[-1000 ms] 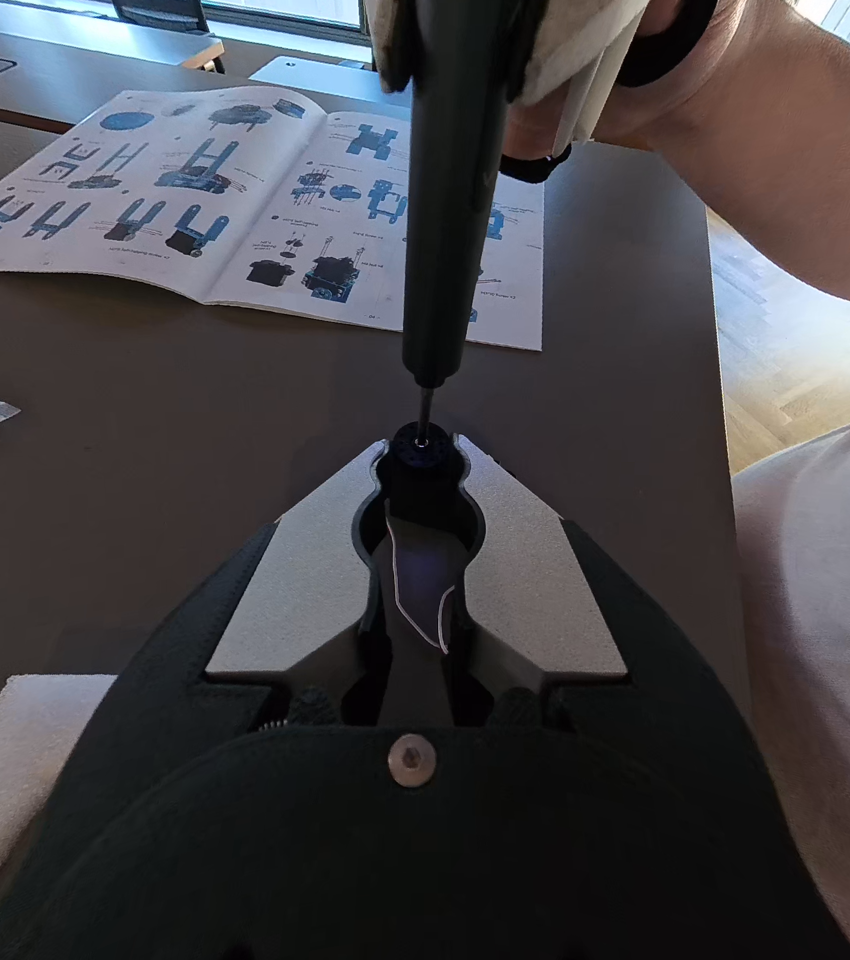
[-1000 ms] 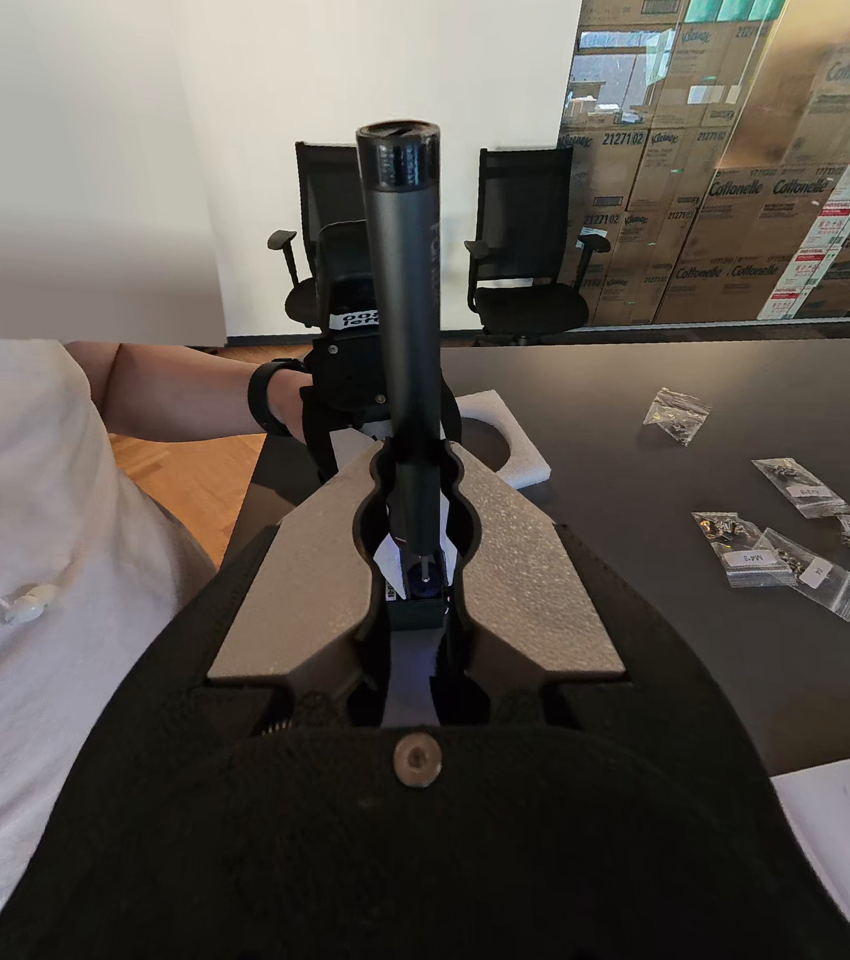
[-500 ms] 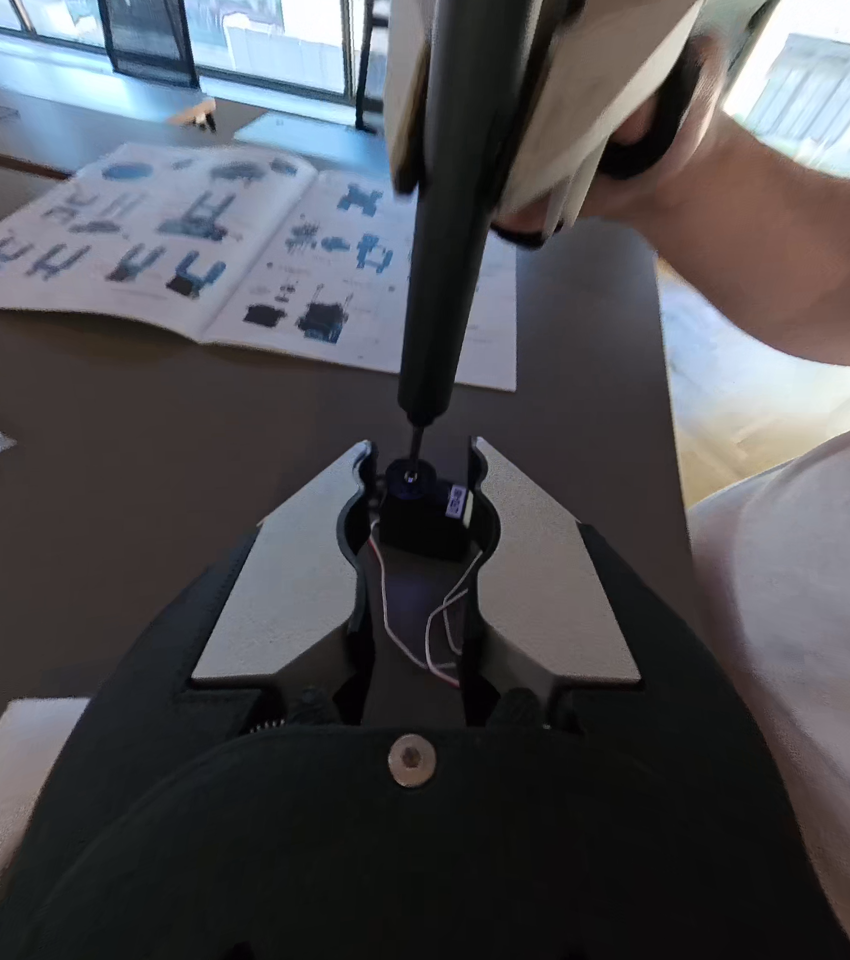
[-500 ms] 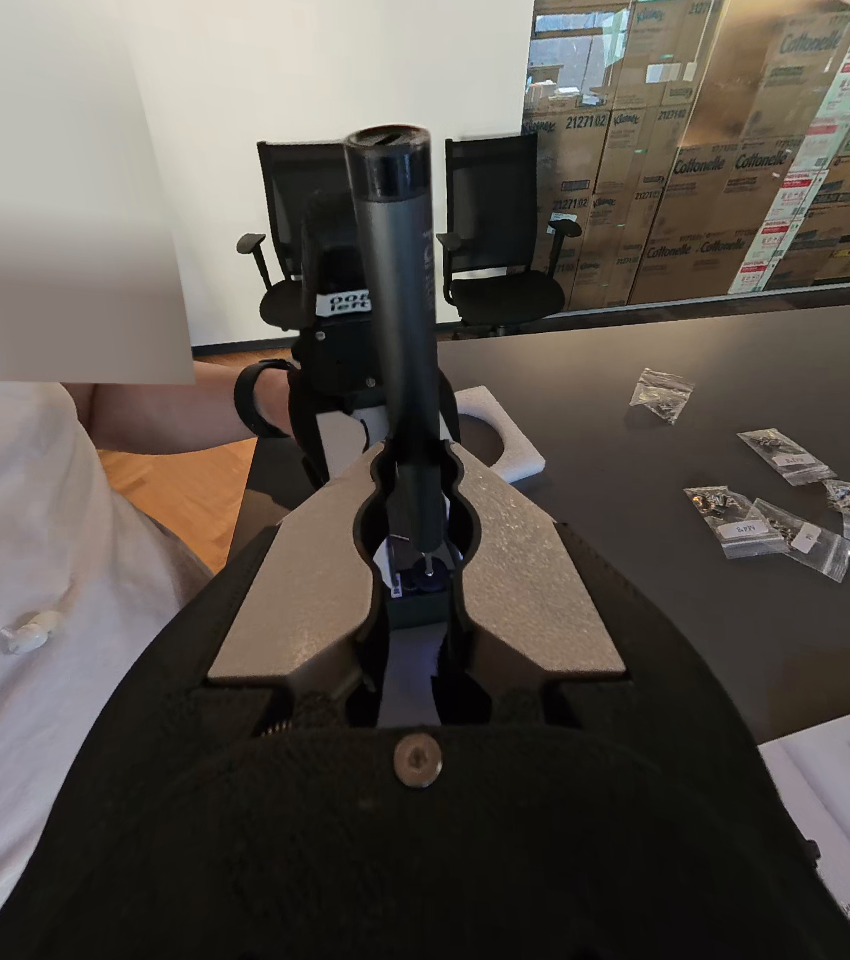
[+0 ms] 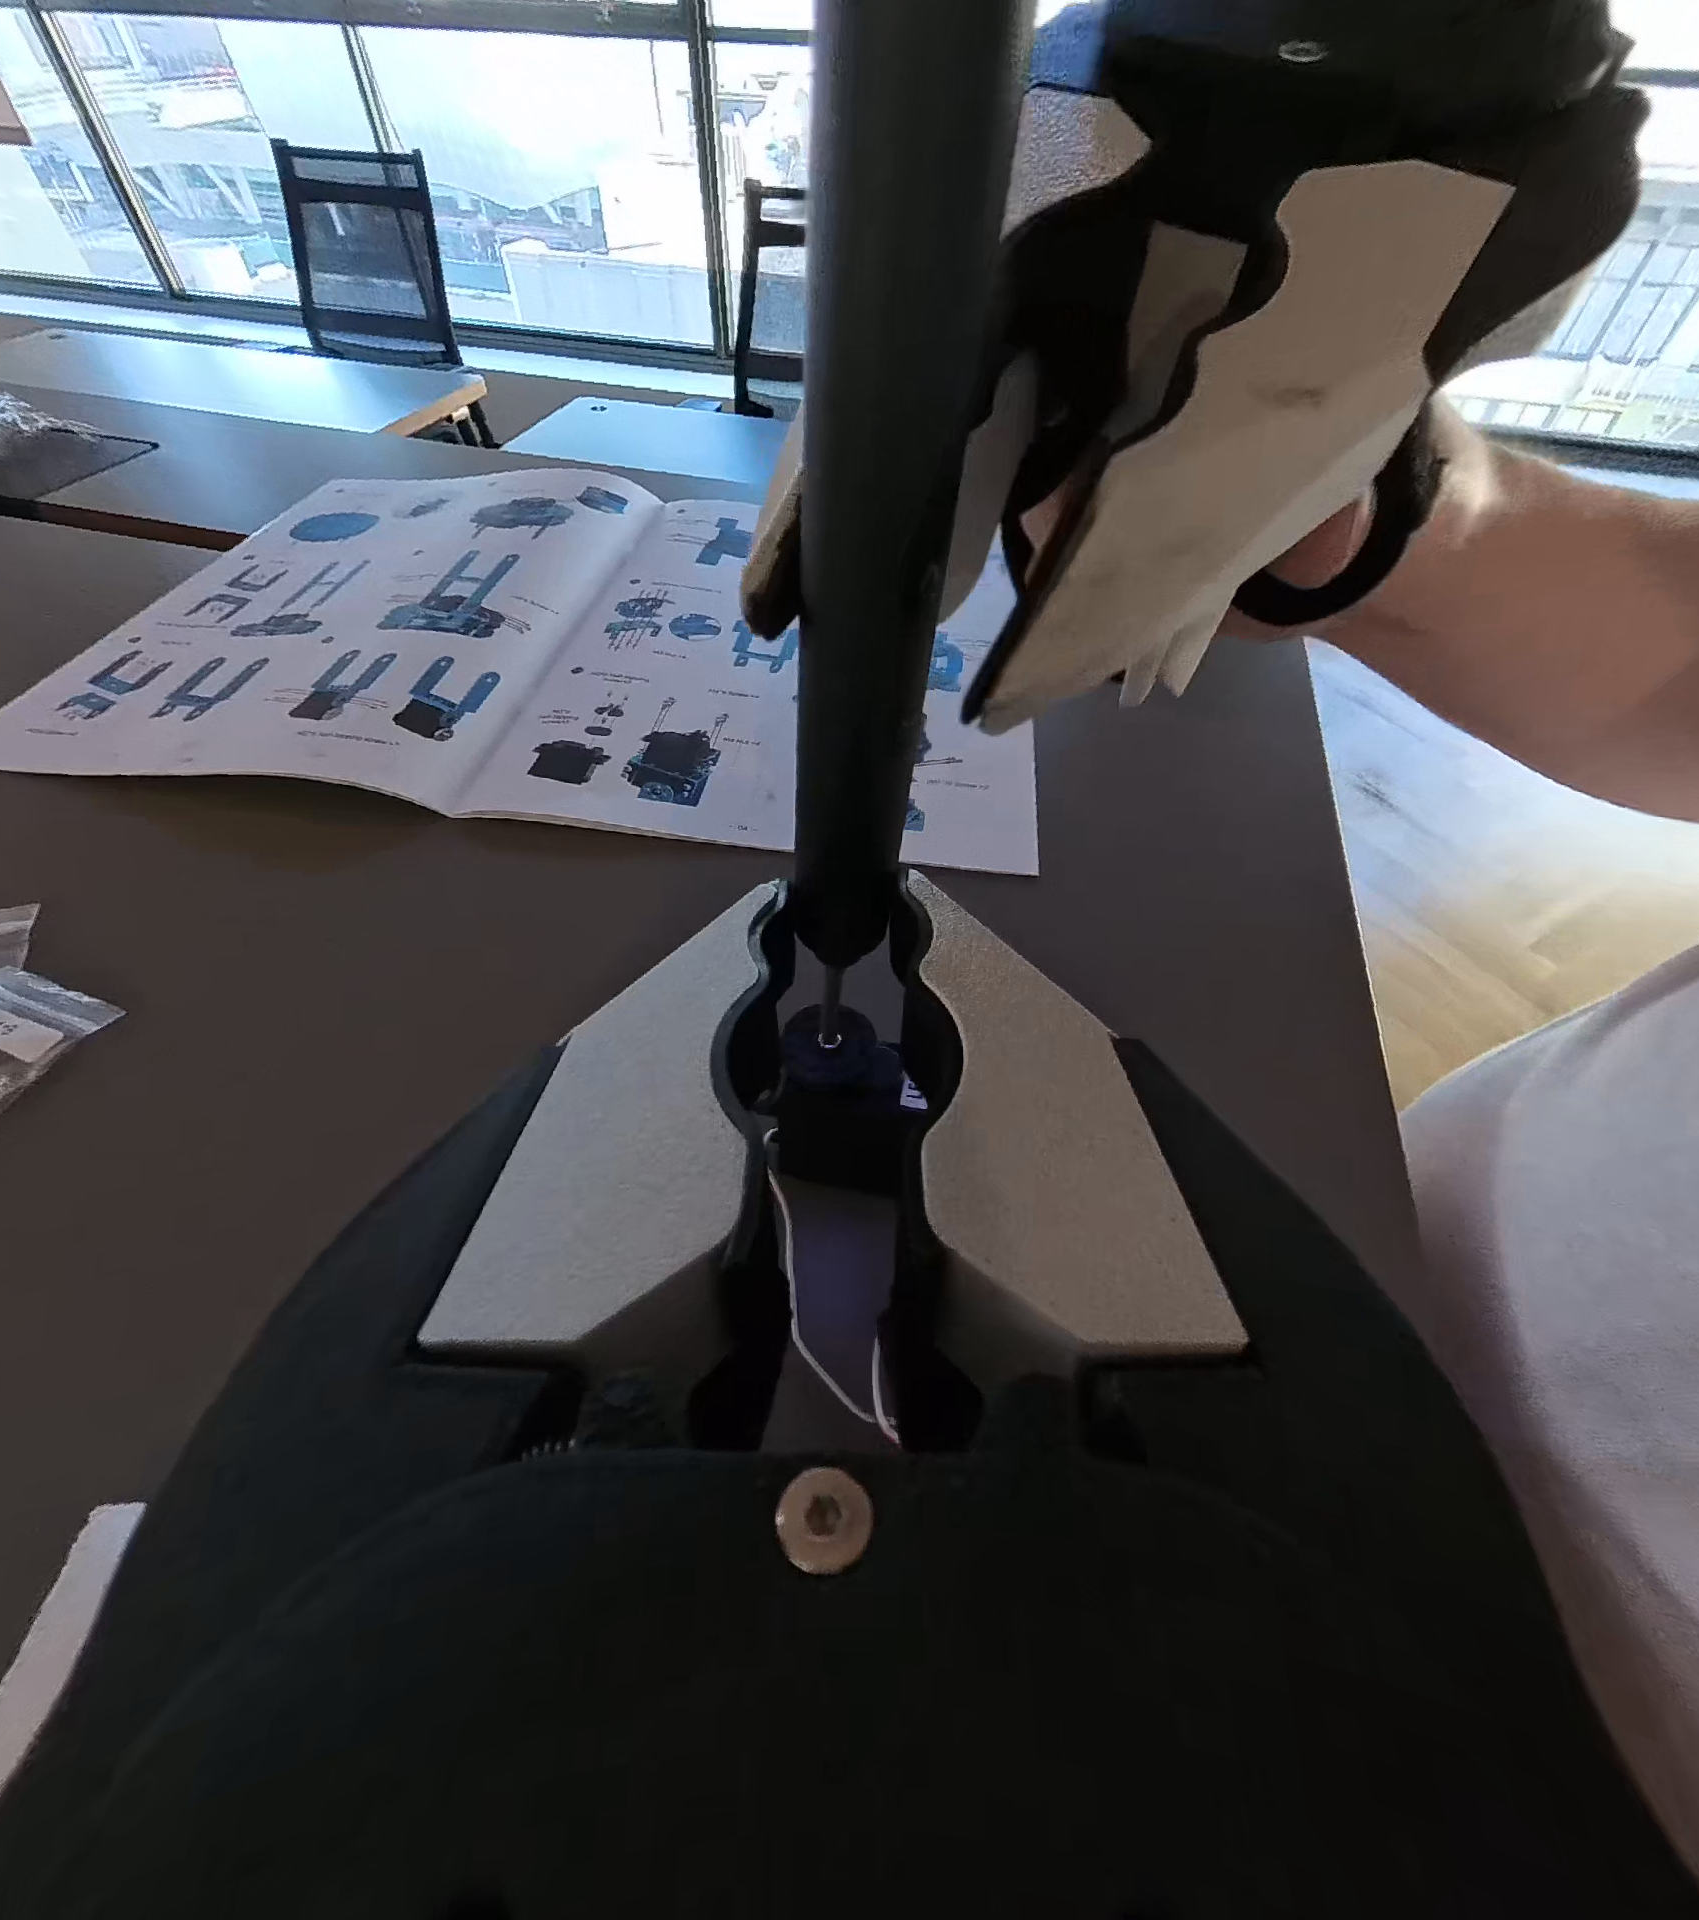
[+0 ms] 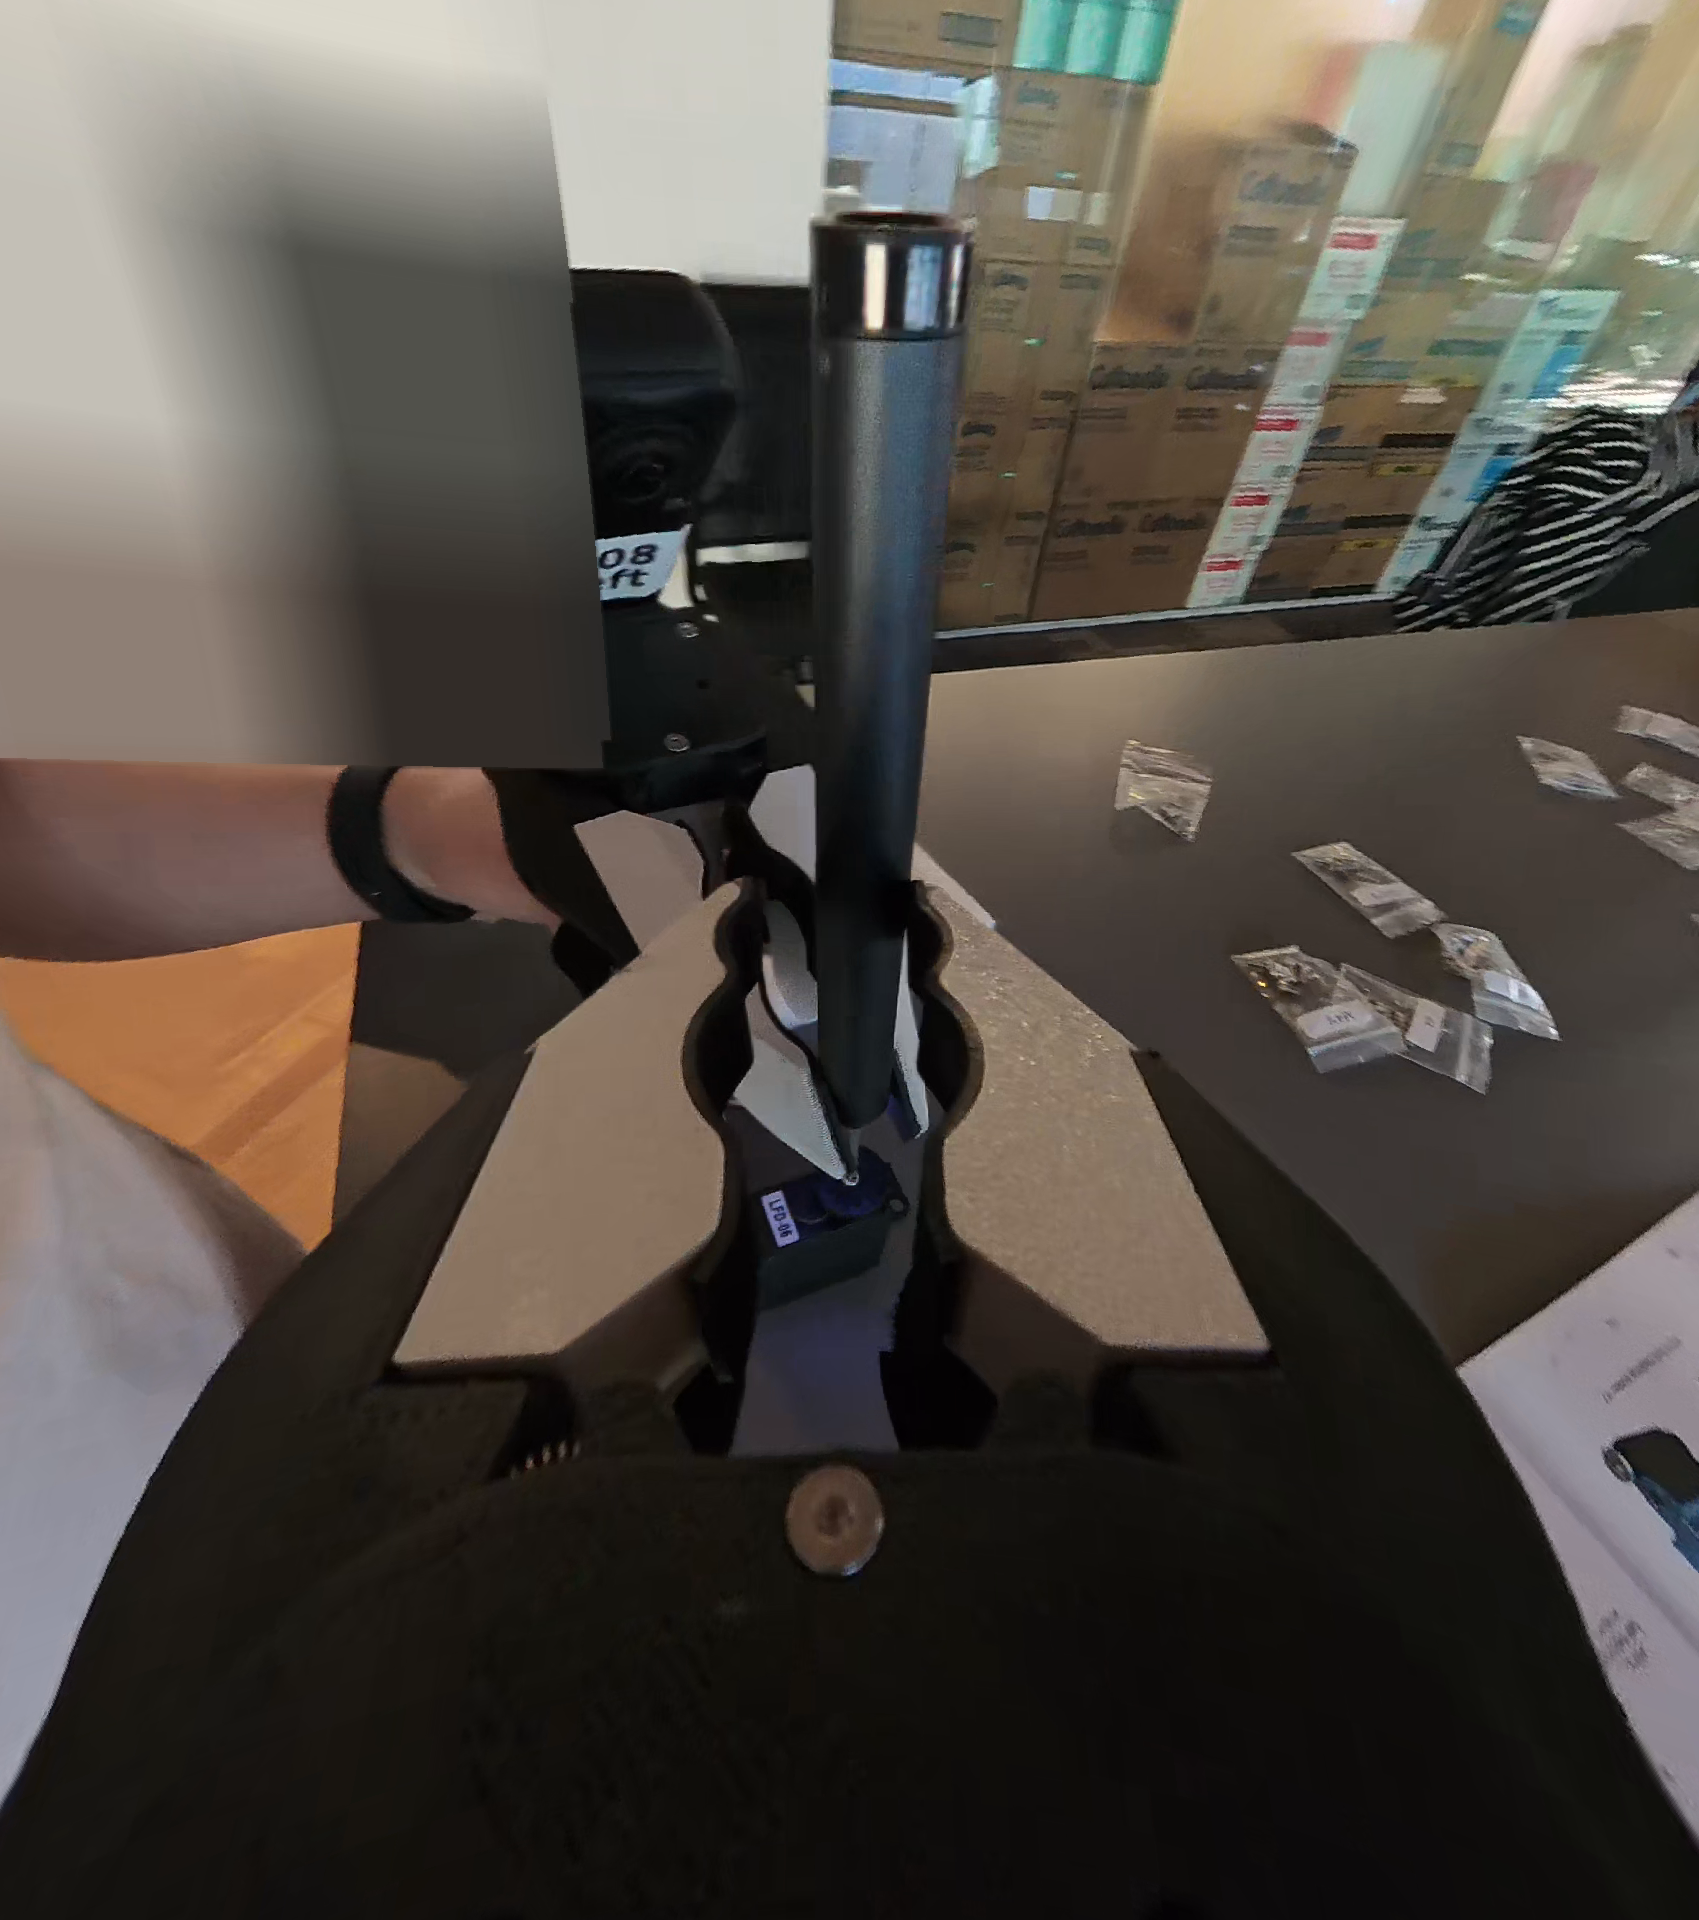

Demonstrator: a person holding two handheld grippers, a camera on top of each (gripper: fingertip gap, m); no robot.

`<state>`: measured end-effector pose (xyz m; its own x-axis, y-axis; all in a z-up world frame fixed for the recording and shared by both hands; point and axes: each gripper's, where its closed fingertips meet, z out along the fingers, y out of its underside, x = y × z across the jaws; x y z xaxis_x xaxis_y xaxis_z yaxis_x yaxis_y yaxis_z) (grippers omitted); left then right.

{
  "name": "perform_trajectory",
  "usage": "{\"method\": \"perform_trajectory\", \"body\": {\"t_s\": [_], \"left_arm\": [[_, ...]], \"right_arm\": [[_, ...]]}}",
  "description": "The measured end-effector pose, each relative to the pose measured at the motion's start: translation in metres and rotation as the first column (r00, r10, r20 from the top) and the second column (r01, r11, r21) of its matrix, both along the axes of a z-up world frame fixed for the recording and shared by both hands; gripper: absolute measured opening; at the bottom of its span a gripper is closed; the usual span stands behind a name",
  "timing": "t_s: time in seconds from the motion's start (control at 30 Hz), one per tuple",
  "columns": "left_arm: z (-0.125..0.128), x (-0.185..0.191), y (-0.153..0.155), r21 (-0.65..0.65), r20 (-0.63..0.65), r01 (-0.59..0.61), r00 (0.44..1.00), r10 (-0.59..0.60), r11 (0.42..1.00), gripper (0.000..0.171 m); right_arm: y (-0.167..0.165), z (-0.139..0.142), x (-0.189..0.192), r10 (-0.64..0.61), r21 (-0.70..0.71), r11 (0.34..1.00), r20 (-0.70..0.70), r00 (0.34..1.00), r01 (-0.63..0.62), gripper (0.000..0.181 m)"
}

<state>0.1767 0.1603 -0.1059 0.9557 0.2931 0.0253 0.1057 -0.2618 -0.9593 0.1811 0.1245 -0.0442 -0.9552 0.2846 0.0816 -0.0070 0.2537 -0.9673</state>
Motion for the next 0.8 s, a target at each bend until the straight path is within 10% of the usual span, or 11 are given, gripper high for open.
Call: {"method": "perform_trajectory", "body": {"t_s": [0.8], "left_arm": [[0.012,0.000,-0.012,-0.038,-0.022,-0.007,1.000,0.006,0.999,0.030]], "right_arm": [[0.009,0.003,-0.007,-0.196,-0.097,0.975,0.066,0.978,0.202,0.016]]}}
